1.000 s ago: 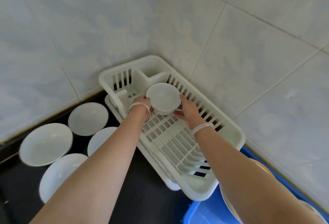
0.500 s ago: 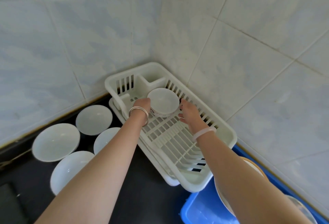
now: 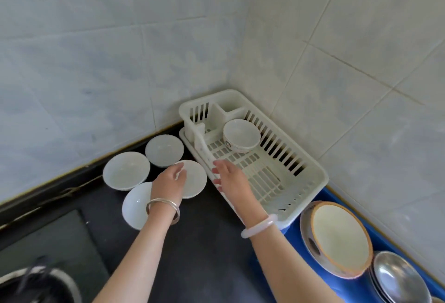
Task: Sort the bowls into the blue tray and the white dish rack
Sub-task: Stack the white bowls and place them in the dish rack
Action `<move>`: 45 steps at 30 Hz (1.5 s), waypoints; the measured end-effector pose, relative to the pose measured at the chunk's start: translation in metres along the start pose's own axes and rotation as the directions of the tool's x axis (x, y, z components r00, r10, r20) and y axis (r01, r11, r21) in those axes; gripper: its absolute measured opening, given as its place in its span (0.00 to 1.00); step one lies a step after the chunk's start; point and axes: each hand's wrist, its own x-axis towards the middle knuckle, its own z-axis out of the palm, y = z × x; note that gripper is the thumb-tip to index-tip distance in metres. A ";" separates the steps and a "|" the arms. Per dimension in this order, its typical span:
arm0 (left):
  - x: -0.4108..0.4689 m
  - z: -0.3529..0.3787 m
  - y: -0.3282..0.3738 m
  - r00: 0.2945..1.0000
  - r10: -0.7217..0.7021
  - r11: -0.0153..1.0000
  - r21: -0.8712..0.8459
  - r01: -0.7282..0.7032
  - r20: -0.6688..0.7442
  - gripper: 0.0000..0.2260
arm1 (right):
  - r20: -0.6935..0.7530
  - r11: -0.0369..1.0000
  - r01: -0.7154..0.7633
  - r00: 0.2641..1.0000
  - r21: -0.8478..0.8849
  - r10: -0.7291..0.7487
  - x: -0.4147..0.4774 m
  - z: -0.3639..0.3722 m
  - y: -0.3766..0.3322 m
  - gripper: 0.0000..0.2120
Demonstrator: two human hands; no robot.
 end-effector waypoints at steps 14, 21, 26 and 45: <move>-0.021 -0.039 -0.117 0.935 -0.229 0.971 0.002 0.238 -0.272 0.25 | -0.048 0.936 -0.343 0.939 -0.080 0.340 0.034 0.082 0.057 0.15; -0.021 -0.043 -0.132 0.933 -0.314 0.926 -0.274 0.259 -0.177 0.20 | -0.070 0.866 -0.353 0.913 0.355 0.402 0.035 0.083 0.049 0.16; -0.020 -0.046 -0.135 0.935 -0.323 0.910 -0.319 0.264 -0.148 0.20 | -0.082 0.920 -0.233 0.959 0.316 0.271 0.018 0.075 0.033 0.13; -0.013 -0.052 -0.133 0.897 -0.441 0.647 -0.695 0.313 -0.006 0.15 | -0.041 0.936 -0.169 0.986 -0.309 0.164 -0.002 0.114 0.013 0.07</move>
